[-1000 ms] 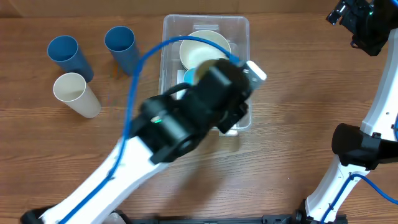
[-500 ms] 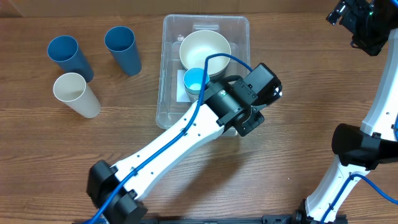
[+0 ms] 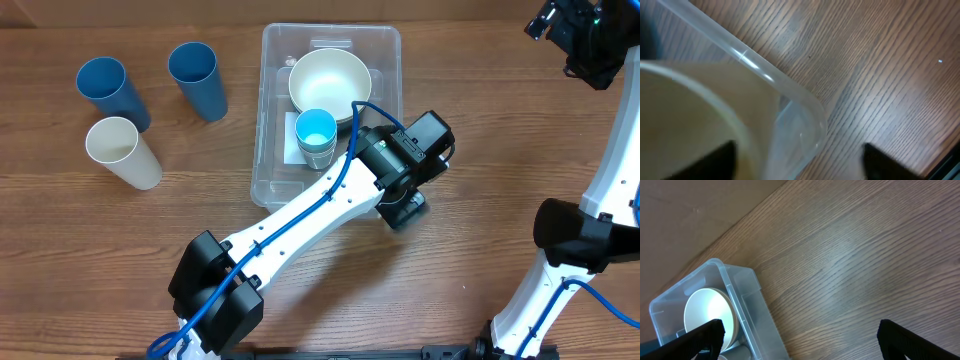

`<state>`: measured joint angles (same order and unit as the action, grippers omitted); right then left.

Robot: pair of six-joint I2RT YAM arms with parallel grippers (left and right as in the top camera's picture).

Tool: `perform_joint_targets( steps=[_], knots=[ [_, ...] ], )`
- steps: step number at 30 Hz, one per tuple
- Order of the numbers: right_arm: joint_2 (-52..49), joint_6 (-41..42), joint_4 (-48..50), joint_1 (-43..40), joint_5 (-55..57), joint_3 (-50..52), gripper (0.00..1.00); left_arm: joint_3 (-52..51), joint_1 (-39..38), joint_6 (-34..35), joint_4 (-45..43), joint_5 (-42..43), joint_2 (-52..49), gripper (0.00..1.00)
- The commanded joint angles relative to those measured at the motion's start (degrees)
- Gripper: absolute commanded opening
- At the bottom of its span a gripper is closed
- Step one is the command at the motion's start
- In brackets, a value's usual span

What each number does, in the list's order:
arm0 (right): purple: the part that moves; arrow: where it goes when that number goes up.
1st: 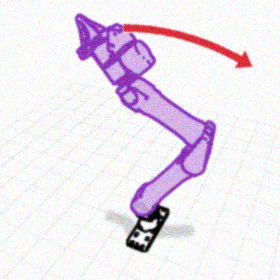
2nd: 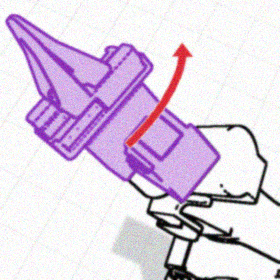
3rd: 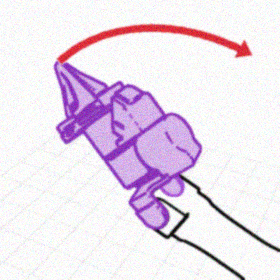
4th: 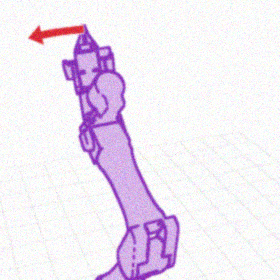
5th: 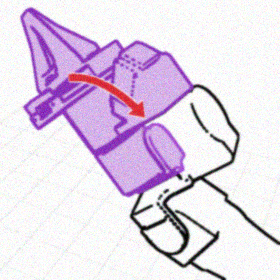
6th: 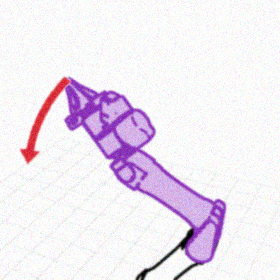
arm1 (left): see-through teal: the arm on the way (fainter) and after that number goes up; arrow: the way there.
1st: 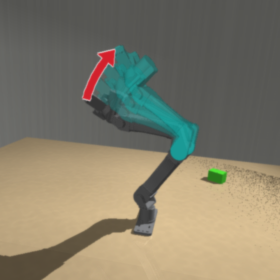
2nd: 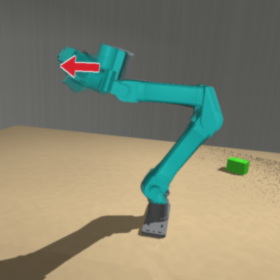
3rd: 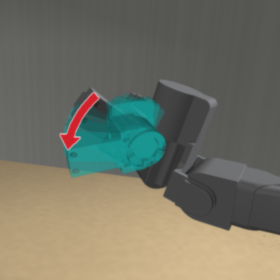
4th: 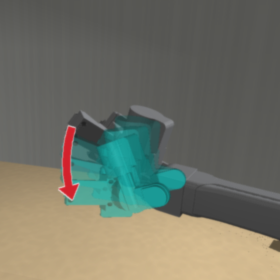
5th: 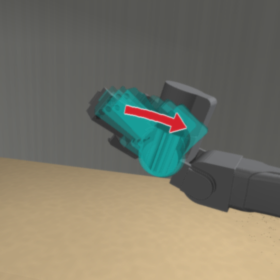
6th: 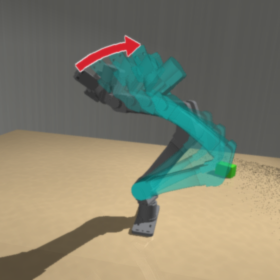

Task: Pack container
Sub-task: 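Carry the cream cup into the bin's right side and release, then move the left gripper to the second cream cup and grasp it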

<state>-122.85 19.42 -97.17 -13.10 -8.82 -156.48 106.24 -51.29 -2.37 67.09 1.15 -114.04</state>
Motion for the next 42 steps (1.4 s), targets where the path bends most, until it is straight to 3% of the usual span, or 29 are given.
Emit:
perform_joint_targets(
  steps=[1, 5, 10, 15, 19, 23, 27, 31, 37, 42],
  knots=[
    [2.21, -0.37, 0.17, -0.20, -0.28, -1.42, 1.00, 0.87, 0.00, 0.20, -0.70, 0.85, -0.79, 1.00],
    [2.21, -0.37, 0.17, -0.20, -0.28, -1.42, 1.00, 3.26, 0.04, 0.22, -1.40, -0.72, -0.57, 1.00],
    [2.21, -0.37, 0.17, -0.20, -0.28, -1.42, 1.00, 15.63, 0.35, 0.98, 2.14, -3.30, -0.55, 1.00],
    [2.21, -0.37, 0.17, -0.20, -0.28, -1.42, 1.00, 29.77, 4.28, 9.97, 10.49, -10.40, 0.33, 1.00],
    [2.21, -0.37, 0.17, -0.20, -0.28, -1.42, 1.00, 34.88, 12.72, 20.31, 21.03, -15.76, 3.13, 1.00],
    [2.21, -0.37, 0.15, -0.20, -0.28, -1.42, 1.00, 34.73, 27.28, 29.64, 29.73, -15.32, 5.66, 1.00],
    [2.21, -0.37, 0.17, -0.20, -0.28, -1.42, 1.00, 33.92, 41.55, 27.65, 29.73, -5.05, 6.29, 1.00],
    [2.21, -0.37, 0.15, -0.20, -0.28, -1.42, 1.00, 28.92, 52.37, 25.00, 29.73, -5.09, 6.29, 1.00],
    [2.21, -0.37, 0.17, -0.20, -0.28, -1.42, 1.00, 15.91, 61.24, 23.65, 26.86, -7.72, 6.27, 1.00],
    [2.21, -0.37, 0.17, -0.20, -0.28, -1.42, 1.00, 5.51, 61.79, 16.35, 17.68, -6.86, 6.25, 1.00]
  ],
)
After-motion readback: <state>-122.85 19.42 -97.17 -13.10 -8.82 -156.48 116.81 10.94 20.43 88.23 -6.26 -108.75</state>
